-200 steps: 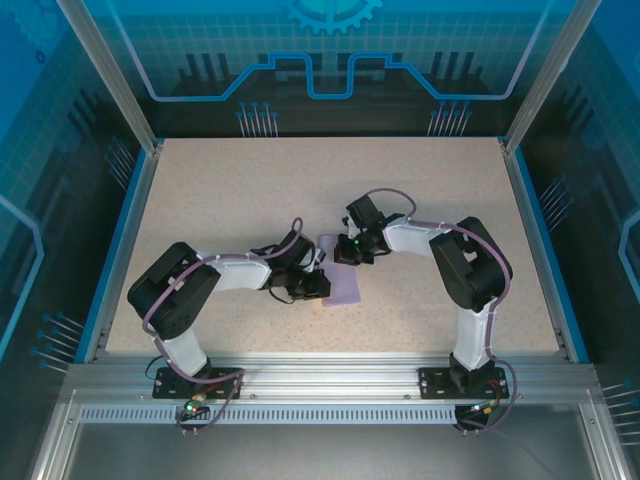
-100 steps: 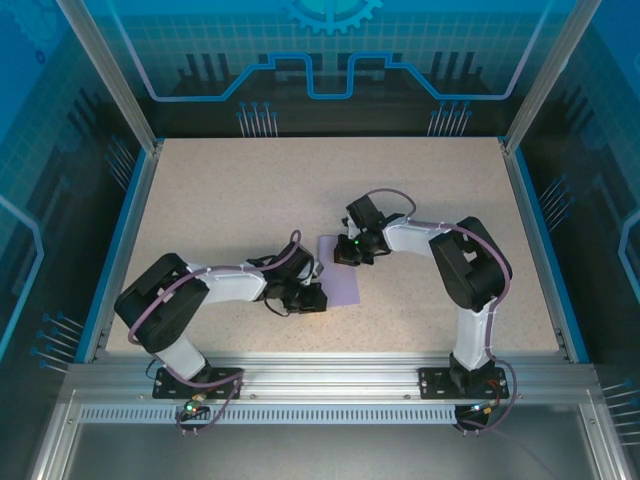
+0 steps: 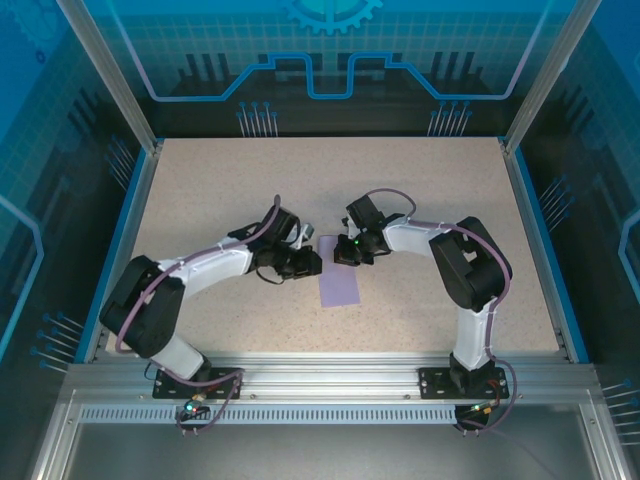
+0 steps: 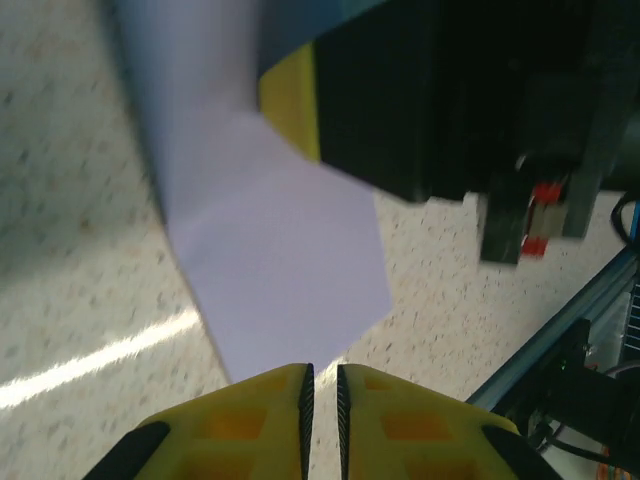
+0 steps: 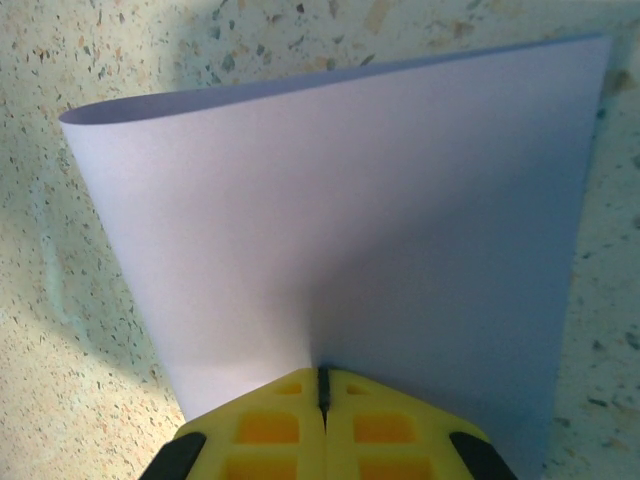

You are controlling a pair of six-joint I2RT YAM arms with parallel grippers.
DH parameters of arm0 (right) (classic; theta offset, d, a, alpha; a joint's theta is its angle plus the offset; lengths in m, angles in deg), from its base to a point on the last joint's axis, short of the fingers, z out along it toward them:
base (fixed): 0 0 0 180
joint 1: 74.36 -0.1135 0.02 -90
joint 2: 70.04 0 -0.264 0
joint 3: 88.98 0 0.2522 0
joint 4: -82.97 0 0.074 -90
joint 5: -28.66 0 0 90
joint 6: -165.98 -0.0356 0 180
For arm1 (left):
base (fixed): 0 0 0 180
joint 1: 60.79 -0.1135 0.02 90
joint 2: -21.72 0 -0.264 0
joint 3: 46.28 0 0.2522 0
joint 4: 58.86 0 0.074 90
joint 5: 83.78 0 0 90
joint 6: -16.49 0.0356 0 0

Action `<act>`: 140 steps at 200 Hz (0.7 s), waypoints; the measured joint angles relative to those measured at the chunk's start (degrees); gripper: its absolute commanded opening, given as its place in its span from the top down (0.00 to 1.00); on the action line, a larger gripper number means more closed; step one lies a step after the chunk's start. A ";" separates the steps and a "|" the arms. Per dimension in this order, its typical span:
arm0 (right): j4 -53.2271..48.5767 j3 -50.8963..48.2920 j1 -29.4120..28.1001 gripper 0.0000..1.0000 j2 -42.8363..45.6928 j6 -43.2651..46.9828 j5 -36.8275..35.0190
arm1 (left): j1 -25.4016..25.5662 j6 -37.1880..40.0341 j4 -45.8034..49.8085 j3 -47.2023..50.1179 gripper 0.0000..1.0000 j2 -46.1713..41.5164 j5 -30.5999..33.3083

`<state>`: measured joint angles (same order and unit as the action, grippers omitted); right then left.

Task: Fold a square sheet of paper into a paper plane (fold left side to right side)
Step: Hold the square sheet of paper at the center of the table.

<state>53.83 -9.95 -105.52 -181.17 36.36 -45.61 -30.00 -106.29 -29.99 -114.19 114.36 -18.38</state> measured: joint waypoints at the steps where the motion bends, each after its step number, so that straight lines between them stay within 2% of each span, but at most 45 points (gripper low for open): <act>1: 0.00 0.00 0.00 0.99 0.00 0.00 0.00 | 0.00 0.04 -0.04 -0.22 0.82 0.35 -0.02; 63: 0.00 0.00 -0.04 0.99 0.00 0.02 0.07 | 0.00 0.33 -1.99 -3.89 0.82 11.78 -1.11; 140: 0.07 0.00 -0.04 0.97 0.02 0.07 0.17 | 0.24 0.11 -3.93 -3.89 0.82 15.21 -1.84</act>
<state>53.90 -9.95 -105.56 -181.15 36.43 -45.44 -29.76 -106.18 -33.92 -118.08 129.57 -20.21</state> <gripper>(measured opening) 0.044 0.180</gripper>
